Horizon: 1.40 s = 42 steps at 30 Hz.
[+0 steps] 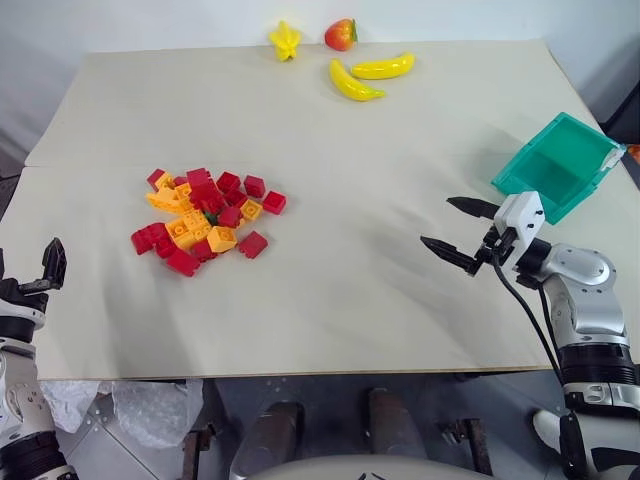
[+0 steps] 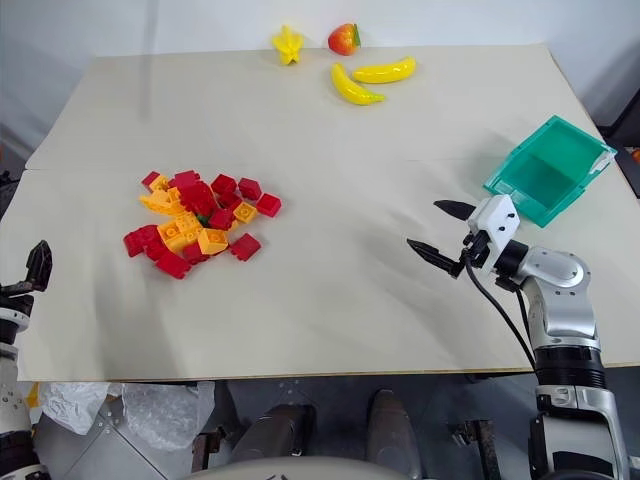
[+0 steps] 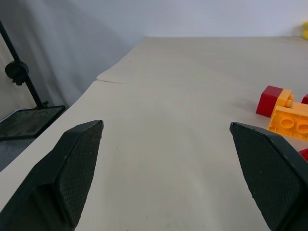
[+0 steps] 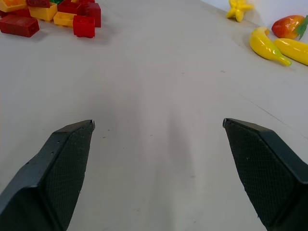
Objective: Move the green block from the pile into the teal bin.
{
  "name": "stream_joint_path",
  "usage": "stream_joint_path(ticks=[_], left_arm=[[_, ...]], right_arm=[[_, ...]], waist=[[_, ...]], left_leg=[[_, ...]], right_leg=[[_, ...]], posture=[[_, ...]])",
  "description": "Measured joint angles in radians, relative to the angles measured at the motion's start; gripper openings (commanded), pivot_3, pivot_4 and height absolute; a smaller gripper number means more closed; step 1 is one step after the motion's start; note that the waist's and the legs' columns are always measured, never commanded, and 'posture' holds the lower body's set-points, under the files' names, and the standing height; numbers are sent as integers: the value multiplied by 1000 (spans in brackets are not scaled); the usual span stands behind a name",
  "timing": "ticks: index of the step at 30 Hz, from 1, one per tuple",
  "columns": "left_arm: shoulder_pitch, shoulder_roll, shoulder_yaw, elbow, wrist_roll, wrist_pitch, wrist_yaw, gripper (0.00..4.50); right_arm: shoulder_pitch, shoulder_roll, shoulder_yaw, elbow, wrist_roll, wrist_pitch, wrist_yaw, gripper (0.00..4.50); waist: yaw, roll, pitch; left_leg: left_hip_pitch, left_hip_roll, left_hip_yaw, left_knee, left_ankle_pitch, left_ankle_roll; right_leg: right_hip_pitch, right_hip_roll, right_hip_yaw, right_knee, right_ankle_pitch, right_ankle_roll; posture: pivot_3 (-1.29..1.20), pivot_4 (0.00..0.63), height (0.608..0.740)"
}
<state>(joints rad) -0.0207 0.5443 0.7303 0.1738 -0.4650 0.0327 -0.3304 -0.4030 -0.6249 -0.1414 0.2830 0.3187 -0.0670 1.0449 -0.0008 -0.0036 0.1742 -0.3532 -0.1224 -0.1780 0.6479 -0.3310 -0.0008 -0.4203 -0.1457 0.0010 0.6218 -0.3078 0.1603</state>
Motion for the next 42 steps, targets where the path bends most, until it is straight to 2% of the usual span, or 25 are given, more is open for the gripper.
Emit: stream_joint_path(ticks=[12, 15, 16, 18, 23, 29, 30, 34, 42], left_arm=[[-12, 13, -4, -2, -3, 22, -1, 4500], [-6, 26, -12, -7, -10, 10, -67, 4500], [-3, 26, -16, -12, -18, -8, -106, 4086], [-7, 27, -16, -13, -33, -12, -136, 3624], [-28, 73, -19, 7, -57, 3, -218, 2059], [-173, 145, -83, 171, -50, 9, -306, 155], [-194, 154, -93, 194, -43, 7, -317, 34], [-354, 184, -180, 361, 22, -19, -345, 34], [-685, 155, -423, 678, 191, -131, -436, 34]], right_arm=[[-22, 0, 1, -6, 6, 20, 2, 4483], [-31, 1, 8, -12, 14, 28, 12, 4483], [-40, 2, 16, -16, 16, 31, 14, 4500], [-54, 2, 20, -28, 21, 41, 20, 4500], [-65, 2, 32, -44, 26, 60, 64, 4500], [-113, 6, 55, -44, 26, 68, 94, 4500], [-122, 7, 55, -44, 27, 68, 93, 4500], [-128, 14, 56, -44, 26, 66, 94, 4500], [-122, 38, 64, -92, 26, 66, 81, 4500]], waist=[[0, 0, 0], [0, 0, 0], [-1, 0, 0], [-2, 0, 0], [-1, 0, 0], [-1, 0, 0], [-1, 0, 0], [0, 0, 0], [-13, 0, 0]], left_leg=[[0, 0, 2, 0, 0, 0], [-1, 0, 3, 0, 0, 0], [-1, 0, 4, 0, 0, 0], [-1, 0, 4, 0, 0, 0], [-1, 1, 5, 1, 0, 0], [-2, 1, 5, 2, 0, 0], [-2, 1, 5, 2, 0, 0], [-2, 1, 5, 2, 0, 0], [-4, -1, 6, 3, 0, 0]], right_leg=[[-2, 0, 2, 2, 0, 0], [-3, 0, 3, 2, 0, 0], [-4, 0, 3, 2, 0, 0], [-5, 0, 4, 3, 0, 0], [-5, 1, 4, 3, 0, 0], [-6, 1, 4, 5, 1, -1], [-6, 1, 4, 5, 1, -1], [-7, 1, 4, 5, 2, -1], [-8, 1, 4, 6, 3, 2]], posture=[[0, 150, 740], [0, 150, 740], [0, 150, 740], [0, 150, 740], [0, 150, 740], [0, 150, 740], [0, 150, 740], [0, 150, 740], [0, 150, 740]])
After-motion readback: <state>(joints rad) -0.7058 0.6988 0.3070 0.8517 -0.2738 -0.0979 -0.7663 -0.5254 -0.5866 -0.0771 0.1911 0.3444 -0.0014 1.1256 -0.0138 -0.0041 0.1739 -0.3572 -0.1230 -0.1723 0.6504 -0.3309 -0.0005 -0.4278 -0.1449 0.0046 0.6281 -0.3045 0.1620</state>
